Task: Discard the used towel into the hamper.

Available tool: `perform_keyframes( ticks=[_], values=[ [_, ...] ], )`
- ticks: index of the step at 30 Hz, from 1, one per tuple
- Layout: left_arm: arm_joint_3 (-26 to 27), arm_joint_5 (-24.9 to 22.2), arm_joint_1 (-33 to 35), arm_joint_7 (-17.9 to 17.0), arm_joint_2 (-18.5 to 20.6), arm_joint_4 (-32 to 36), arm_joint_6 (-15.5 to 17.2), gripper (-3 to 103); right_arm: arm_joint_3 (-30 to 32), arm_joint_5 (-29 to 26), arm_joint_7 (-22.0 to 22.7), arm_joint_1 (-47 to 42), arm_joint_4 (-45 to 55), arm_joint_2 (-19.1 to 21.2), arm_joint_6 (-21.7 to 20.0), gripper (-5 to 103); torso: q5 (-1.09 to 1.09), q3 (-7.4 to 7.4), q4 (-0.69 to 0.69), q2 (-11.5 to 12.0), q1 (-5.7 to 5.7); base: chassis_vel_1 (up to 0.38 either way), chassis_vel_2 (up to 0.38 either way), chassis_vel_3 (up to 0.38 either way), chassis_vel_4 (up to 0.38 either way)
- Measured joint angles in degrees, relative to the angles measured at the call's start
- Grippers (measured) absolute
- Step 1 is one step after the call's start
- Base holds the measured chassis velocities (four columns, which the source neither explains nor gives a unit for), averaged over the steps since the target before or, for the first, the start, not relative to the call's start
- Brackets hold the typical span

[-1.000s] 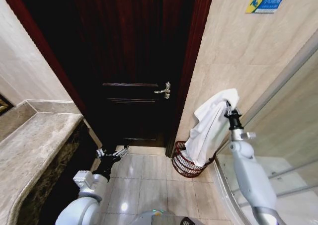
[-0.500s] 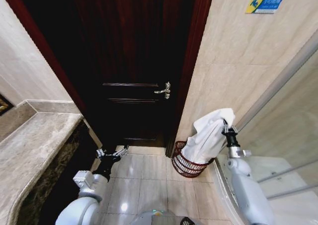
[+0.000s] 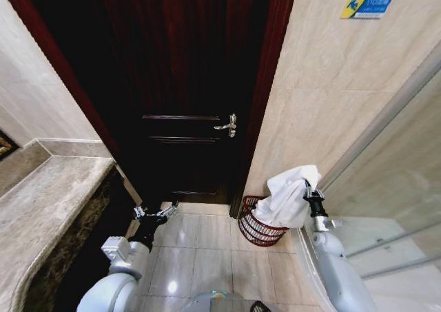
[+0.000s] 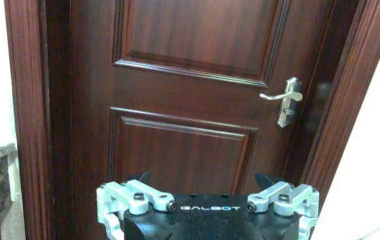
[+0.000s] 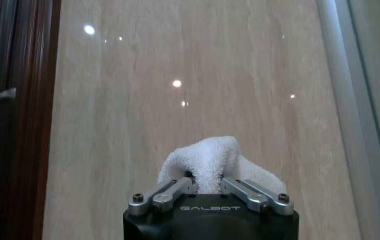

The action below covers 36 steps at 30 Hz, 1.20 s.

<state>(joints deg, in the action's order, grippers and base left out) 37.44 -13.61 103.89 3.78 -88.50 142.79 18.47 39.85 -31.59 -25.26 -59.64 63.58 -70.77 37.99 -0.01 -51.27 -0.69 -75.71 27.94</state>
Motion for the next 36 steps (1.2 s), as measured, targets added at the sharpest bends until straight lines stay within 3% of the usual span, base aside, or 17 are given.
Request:
perform_keyframes(
  ticks=[12,36],
  values=[
    [0.00,0.00,0.00,0.00,0.00,0.00,0.00,100,-2.87,-0.25,0.93,5.30,-1.21,-0.66,-2.29,6,-0.01,-0.01,-0.02,0.00,0.00,0.000,0.000,0.000,0.000],
    [0.00,0.00,0.00,0.00,0.00,0.00,0.00,100,-2.06,0.01,2.40,-1.71,-0.34,-3.60,-3.20,6,0.00,0.00,0.00,0.00,0.00,0.000,0.000,0.000,0.000]
  ],
)
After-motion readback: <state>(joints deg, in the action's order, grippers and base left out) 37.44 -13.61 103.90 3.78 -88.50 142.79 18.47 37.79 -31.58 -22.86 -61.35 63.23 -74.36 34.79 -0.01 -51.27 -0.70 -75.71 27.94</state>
